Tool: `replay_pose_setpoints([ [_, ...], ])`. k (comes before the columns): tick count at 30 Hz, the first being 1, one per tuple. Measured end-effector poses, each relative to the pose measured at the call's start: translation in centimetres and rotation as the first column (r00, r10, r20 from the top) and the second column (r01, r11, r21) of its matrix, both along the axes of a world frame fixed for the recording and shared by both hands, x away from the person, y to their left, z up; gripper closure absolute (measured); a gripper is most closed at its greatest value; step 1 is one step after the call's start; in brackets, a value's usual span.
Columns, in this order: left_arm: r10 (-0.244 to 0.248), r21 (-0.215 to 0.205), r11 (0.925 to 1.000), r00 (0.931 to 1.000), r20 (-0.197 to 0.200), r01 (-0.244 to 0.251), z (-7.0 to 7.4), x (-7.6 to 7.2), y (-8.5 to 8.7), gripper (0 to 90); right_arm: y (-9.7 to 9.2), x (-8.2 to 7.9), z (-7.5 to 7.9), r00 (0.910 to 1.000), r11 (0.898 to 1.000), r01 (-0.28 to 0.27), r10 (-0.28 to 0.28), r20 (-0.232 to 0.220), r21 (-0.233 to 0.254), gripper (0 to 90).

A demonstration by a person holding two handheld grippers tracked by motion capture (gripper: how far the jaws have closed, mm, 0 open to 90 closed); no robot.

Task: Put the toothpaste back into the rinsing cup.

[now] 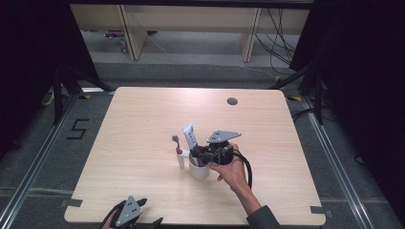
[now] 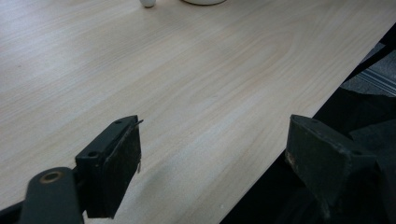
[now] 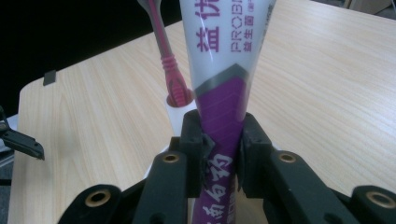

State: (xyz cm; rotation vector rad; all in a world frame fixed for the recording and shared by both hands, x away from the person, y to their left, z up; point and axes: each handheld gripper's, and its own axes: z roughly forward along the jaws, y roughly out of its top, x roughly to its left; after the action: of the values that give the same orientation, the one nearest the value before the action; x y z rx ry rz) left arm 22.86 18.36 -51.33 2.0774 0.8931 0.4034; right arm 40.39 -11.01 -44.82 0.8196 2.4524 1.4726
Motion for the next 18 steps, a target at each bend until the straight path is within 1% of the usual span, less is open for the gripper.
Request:
replay_pose_setpoints([
  [1,0.004,-0.004,1.0000,1.0000,0.004,-0.004,0.00,0.03,-0.03,17.8,-0.05,-0.02,0.04,1.0000,1.000,-0.003,0.003,0.001,-0.007,75.8],
  [2,0.005,-0.005,1.0000,1.0000,0.003,-0.005,-0.02,0.04,-0.03,17.8,0.03,-0.22,0.01,0.9996,1.000,-0.003,0.003,-0.030,0.001,75.8],
  [3,0.002,0.001,1.0000,1.0000,-0.001,-0.002,0.00,0.02,-0.01,17.8,0.00,-0.03,-0.10,0.9998,1.000,-0.020,0.020,-0.006,0.002,75.8],
  [4,0.001,-0.001,1.0000,1.0000,0.000,-0.001,-0.04,-0.02,-0.01,17.8,0.01,-0.04,-0.15,0.9998,1.000,-0.021,0.021,-0.007,0.003,75.8],
  [5,0.000,-0.001,1.0000,1.0000,0.000,0.000,-0.02,-0.01,0.00,17.8,0.02,-0.13,-0.20,0.9997,1.000,-0.014,0.014,-0.019,0.000,75.8],
  [6,0.000,-0.001,1.0000,1.0000,0.001,0.000,0.01,0.00,-0.01,17.8,-0.03,-0.18,-0.20,0.9998,1.000,-0.010,0.010,-0.016,-0.010,75.8],
  [7,0.004,-0.005,1.0000,1.0000,0.003,-0.004,-0.02,0.02,-0.05,17.8,-0.13,-0.20,-0.16,1.0000,1.000,-0.002,0.002,-0.001,-0.024,75.8],
  [8,0.001,0.001,1.0000,1.0000,0.000,-0.001,-0.01,0.01,-0.03,17.8,-0.10,-0.38,-0.21,0.9996,1.000,0.003,-0.004,-0.029,-0.023,75.7],
  [9,0.001,-0.002,1.0000,1.0000,0.000,-0.001,-0.04,-0.02,-0.03,17.8,-0.18,-0.24,-0.32,0.9999,1.000,-0.007,0.006,-0.015,-0.025,75.7],
  [10,0.000,-0.001,1.0000,1.0000,0.000,0.000,-0.04,-0.02,-0.02,17.8,-0.20,-0.24,-0.41,0.9999,1.000,-0.008,0.008,-0.015,-0.026,75.7],
  [11,0.001,0.000,1.0000,1.0000,0.001,-0.001,0.01,0.00,0.00,17.8,-0.17,-0.19,-0.53,0.9996,1.000,-0.021,0.021,-0.019,-0.020,75.6],
  [12,0.004,-0.005,1.0000,1.0000,0.003,-0.004,-0.02,0.02,-0.03,17.8,-0.21,-0.24,-0.58,0.9996,1.000,-0.015,0.015,-0.026,-0.022,75.5],
  [13,0.001,0.001,1.0000,1.0000,-0.001,-0.001,-0.01,0.03,-0.01,17.8,-0.23,-0.33,-0.65,0.9994,1.000,-0.005,0.005,-0.034,-0.020,75.5],
  [14,0.006,-0.019,0.9998,1.0000,-0.003,-0.006,-0.07,-0.06,-0.14,17.8,-0.30,-0.39,-0.70,0.9995,1.000,0.003,-0.003,-0.032,-0.024,75.4],
  [15,0.008,-0.027,0.9996,1.0000,-0.002,-0.008,-0.12,-0.09,-0.18,17.9,-0.37,-0.28,-0.74,0.9998,1.000,-0.006,0.006,-0.020,-0.022,75.3],
  [16,0.001,0.001,1.0000,1.0000,0.000,-0.001,-0.02,-0.01,-0.02,17.8,-0.40,-0.30,-0.73,0.9998,1.000,-0.004,0.003,-0.022,-0.023,75.2],
  [17,0.002,-0.002,1.0000,1.0000,0.002,-0.002,-0.01,0.02,-0.04,17.8,-0.44,-0.39,-0.65,0.9996,1.000,0.001,-0.002,-0.029,-0.024,75.1],
  [18,0.006,-0.021,0.9998,1.0000,-0.004,-0.006,-0.05,-0.04,-0.16,17.9,-0.44,-0.42,-0.65,0.9994,1.000,0.004,-0.004,-0.033,-0.021,74.9],
])
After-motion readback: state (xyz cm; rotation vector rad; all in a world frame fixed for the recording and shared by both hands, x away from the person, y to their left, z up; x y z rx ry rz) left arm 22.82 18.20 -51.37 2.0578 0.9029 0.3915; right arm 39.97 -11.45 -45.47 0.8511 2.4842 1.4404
